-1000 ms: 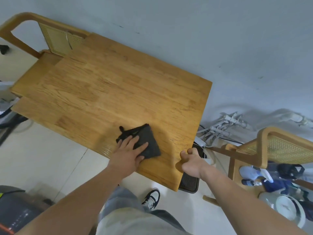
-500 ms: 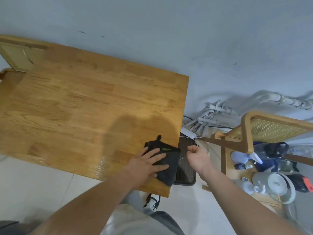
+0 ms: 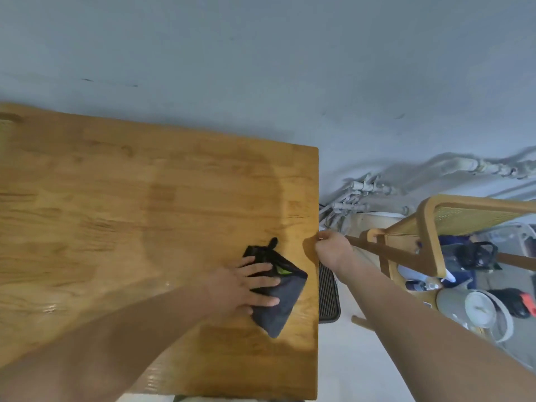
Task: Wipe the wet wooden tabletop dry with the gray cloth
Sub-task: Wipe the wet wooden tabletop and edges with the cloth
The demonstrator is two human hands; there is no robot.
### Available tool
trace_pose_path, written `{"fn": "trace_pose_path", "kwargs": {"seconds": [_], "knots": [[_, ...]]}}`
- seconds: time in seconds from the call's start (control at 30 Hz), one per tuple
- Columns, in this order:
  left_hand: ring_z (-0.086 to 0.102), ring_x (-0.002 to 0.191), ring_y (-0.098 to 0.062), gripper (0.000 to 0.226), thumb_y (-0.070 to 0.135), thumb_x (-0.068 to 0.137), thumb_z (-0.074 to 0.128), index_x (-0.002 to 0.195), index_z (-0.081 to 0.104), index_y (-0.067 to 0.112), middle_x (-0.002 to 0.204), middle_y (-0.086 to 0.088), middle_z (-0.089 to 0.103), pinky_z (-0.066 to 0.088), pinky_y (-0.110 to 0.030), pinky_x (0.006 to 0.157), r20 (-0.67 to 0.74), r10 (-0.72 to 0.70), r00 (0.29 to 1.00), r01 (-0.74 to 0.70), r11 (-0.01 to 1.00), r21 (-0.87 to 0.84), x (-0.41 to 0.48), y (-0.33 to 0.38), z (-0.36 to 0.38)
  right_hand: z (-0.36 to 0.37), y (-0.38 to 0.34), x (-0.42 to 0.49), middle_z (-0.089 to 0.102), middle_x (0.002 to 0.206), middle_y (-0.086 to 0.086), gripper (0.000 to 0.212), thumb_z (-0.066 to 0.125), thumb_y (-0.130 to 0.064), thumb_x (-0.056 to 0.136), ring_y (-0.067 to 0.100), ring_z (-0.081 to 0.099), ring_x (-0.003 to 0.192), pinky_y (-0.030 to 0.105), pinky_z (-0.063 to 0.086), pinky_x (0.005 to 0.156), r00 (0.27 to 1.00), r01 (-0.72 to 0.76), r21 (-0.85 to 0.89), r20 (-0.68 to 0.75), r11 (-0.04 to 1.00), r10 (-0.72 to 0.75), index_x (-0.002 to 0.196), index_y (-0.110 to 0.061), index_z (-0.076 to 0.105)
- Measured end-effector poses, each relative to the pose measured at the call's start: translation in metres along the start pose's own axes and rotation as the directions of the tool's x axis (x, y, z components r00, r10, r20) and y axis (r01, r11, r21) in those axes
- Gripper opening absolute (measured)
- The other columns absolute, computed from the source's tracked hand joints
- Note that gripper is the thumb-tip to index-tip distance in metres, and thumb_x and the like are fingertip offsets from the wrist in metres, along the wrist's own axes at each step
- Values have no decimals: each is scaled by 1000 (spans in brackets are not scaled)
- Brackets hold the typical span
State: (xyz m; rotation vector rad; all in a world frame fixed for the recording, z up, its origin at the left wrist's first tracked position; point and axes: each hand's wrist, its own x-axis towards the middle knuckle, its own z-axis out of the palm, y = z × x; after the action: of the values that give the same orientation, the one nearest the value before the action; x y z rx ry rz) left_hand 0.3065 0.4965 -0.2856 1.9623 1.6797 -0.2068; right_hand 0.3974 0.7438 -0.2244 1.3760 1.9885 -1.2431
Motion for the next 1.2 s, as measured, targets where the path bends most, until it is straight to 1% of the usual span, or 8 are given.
{"fn": "trace_pose_path", "kwargs": {"seconds": [0.1, 0.27, 0.4, 0.5, 0.8, 1.0, 1.07, 1.2], "knots": [[-7, 158, -19, 53, 53, 107, 35, 157, 19, 53, 171, 14, 7, 3, -50, 127, -137, -161, 977, 160, 987, -24, 23, -64, -28, -6, -29, 4, 70, 80, 13, 21, 50, -12, 76, 28, 66, 77, 32, 48, 67, 997, -48, -16, -55, 999, 47, 82, -2, 67], [-2, 157, -30, 56, 47, 105, 36, 159, 21, 43, 171, 3, 12, 3, -56, 126, -187, -731, 656, 624, 665, -411, 75, -95, -71, -8, -30, 29, 67, 80, 3, 10, 54, -18, 89, 25, 65, 83, 35, 54, 75, 996, -35, -45, -82, 998, 31, 84, -12, 62], [11, 154, -38, 56, 45, 102, 43, 157, 31, 35, 166, -3, 27, 12, -66, 122, -353, -351, 867, 299, 934, -195, 87, -66, -50, -8, -23, 44, 72, 92, 7, 18, 58, -14, 83, 25, 68, 85, 42, 60, 77, 997, 19, -161, -75, 987, -31, 100, -17, 63], [-1, 158, -25, 50, 48, 107, 38, 156, 30, 45, 170, 8, 19, 3, -54, 127, -204, 9, 979, -13, 1000, -14, 79, -100, -62, -9, -22, 47, 71, 88, -1, 31, 59, -11, 83, 19, 65, 80, 32, 55, 68, 995, 42, -184, -80, 982, -57, 110, -24, 68], [-7, 156, -30, 53, 42, 108, 31, 160, 19, 42, 171, 4, 7, -3, -58, 125, -236, -550, 801, 479, 825, -300, 175, -155, -133, 6, -5, 54, 70, 92, -16, 63, 63, -29, 92, 12, 69, 86, 41, 61, 81, 991, -33, -37, -128, 999, 28, 151, -38, 44], [-5, 157, -15, 51, 49, 108, 32, 158, 23, 49, 170, 15, 10, -2, -47, 128, -194, -5, 981, 3, 1000, -11, 162, -177, -132, 8, 4, 56, 69, 85, -18, 56, 60, -33, 92, 12, 68, 84, 41, 60, 81, 988, -70, -10, -138, 998, 68, 146, -46, 46], [-2, 157, -14, 51, 50, 107, 30, 157, 22, 50, 170, 15, 10, 0, -45, 128, -227, -200, 953, 183, 978, -96, 161, -193, -136, 9, 5, 56, 71, 85, -18, 62, 57, -39, 92, 11, 69, 79, 41, 61, 77, 988, -81, -6, -130, 997, 80, 148, -56, 36], [4, 156, -26, 53, 49, 106, 30, 158, 24, 44, 170, 5, 17, 7, -53, 126, -315, -653, 689, 550, 753, -361, 162, -156, -117, 10, 14, 55, 73, 101, -16, 68, 60, -56, 87, 14, 70, 94, 44, 59, 86, 986, -97, -16, -136, 995, 94, 150, -50, 35]]}}
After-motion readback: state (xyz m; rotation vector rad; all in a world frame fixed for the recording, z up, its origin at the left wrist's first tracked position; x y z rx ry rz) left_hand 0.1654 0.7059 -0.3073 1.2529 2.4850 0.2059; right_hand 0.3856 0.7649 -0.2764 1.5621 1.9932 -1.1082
